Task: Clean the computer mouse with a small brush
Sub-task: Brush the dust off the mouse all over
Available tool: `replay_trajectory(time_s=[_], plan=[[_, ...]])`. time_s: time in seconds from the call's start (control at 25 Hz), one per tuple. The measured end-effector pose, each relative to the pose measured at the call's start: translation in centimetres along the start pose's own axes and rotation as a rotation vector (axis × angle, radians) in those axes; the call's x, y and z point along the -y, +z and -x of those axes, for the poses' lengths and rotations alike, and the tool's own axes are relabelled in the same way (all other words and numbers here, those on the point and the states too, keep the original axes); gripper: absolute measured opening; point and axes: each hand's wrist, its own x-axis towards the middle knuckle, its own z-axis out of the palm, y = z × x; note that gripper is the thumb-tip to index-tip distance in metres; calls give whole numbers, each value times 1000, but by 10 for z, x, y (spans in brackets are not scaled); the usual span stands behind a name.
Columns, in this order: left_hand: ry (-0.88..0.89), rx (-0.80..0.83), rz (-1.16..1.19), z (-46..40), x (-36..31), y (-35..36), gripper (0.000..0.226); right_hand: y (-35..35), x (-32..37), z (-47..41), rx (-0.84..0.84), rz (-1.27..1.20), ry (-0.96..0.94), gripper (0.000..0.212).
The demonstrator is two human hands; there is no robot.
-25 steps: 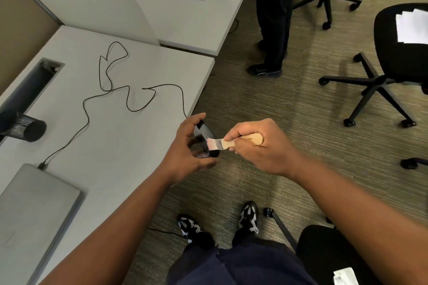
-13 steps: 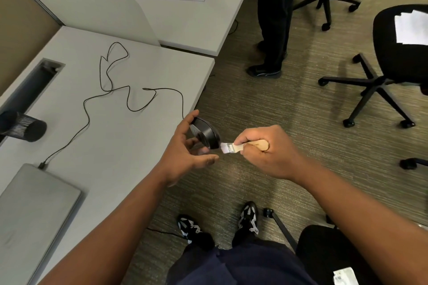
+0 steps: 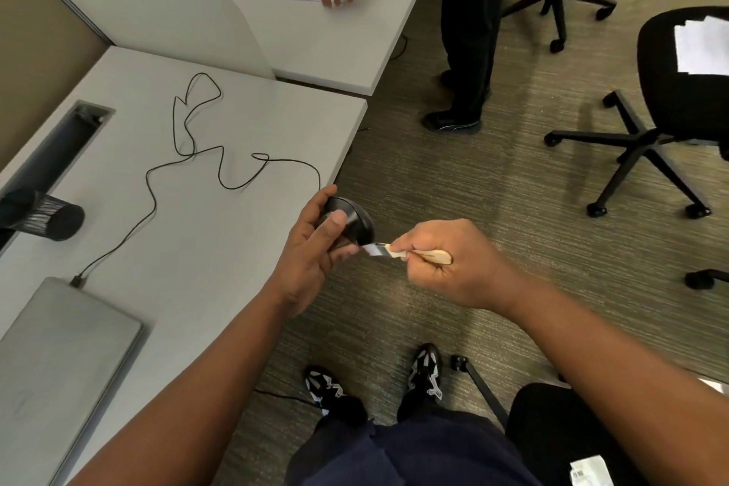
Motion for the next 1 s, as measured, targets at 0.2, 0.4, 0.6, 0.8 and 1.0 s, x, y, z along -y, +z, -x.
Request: replay_trajectory(time_s=[0.2, 0.4, 0.6, 0.8, 1.0], plan=[[-3, -38, 14, -2, 1, 2, 62, -8, 6, 0, -72, -202, -58, 25], [15, -60, 58, -3, 2, 3, 53, -7, 8, -4, -11, -74, -67, 29], [21, -65, 66, -3, 1, 2, 52, -8, -1, 2, -31, 25, 11, 27], [1, -78, 56, -3, 1, 5, 50, -4, 10, -4, 9, -125, -12, 26], [-16, -65, 21, -4, 1, 2, 51, -2, 3, -4, -5, -44, 87, 24]])
